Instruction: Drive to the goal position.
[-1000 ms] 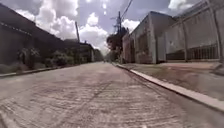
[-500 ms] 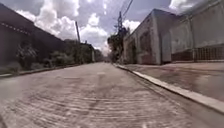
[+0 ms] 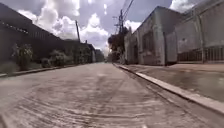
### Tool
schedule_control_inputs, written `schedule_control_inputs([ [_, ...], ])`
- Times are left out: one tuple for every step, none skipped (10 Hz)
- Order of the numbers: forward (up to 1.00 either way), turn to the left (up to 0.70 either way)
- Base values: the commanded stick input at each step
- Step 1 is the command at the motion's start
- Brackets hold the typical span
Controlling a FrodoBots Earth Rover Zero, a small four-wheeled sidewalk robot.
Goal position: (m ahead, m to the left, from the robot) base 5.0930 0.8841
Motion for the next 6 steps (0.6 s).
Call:
schedule_control_inputs([
  [0.85, 0.30],
  [0.85, 0.19],
  [0.85, 0.06],
  [0.85, 0.01],
  [0.85, 0.00],
  [0.85, 0.00],
])
